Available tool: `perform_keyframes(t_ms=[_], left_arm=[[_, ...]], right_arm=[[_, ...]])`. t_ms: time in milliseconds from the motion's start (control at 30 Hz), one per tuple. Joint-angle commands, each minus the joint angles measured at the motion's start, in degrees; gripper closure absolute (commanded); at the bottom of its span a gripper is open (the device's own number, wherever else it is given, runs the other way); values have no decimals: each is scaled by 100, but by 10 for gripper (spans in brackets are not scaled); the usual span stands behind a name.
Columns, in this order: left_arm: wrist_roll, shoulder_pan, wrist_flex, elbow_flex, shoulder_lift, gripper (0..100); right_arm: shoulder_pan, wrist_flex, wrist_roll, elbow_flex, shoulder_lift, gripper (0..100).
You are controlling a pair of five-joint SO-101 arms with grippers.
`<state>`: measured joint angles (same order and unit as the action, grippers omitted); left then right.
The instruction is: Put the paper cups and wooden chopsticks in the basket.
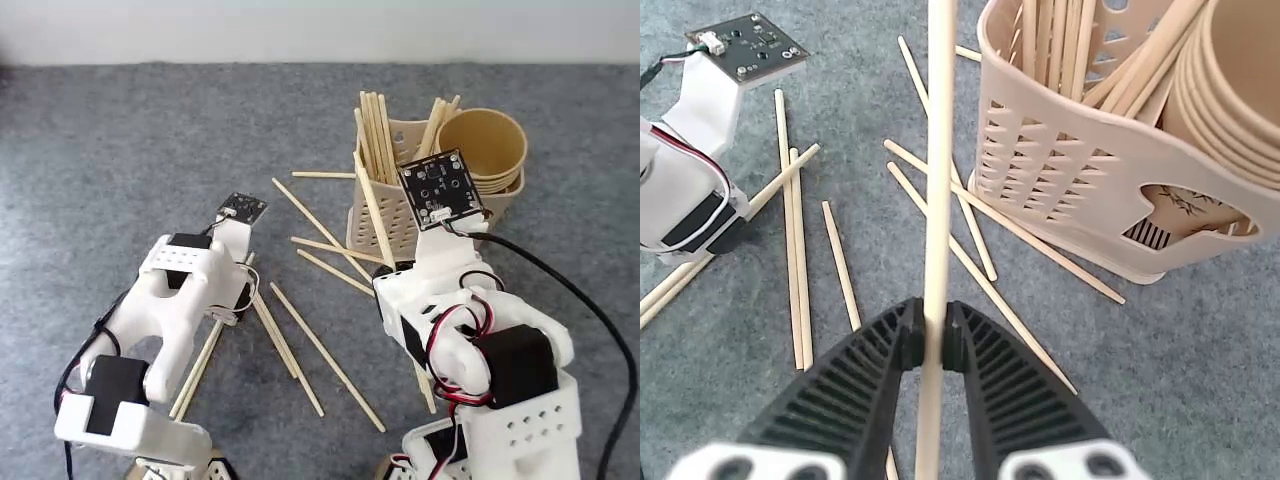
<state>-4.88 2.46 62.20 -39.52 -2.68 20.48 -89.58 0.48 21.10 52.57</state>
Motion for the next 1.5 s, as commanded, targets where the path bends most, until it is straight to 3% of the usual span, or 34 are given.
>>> perform_keyframes(t_ms=[0, 400, 633, 1033, 1300, 1467], left_arm=[[-18, -70, 105, 242, 9, 987], [-9, -88, 1574, 1358, 2365, 987], [62, -79, 1257, 2879, 3218, 987], [1556, -70, -237, 4330, 3253, 987], [1978, -70, -413, 4347, 3270, 987], [1978, -70, -440, 4356, 3270, 987]], right_arm=[[-66, -22, 70, -141, 145, 991], [-66, 31, 79, -1073, 75, 991], [-251, 725, 431, -1231, -48, 991], [-1174, 3257, 378, -1213, -418, 991], [-1314, 5024, -615, -1204, -1349, 991], [-1323, 6316, -791, -1204, -2299, 991]])
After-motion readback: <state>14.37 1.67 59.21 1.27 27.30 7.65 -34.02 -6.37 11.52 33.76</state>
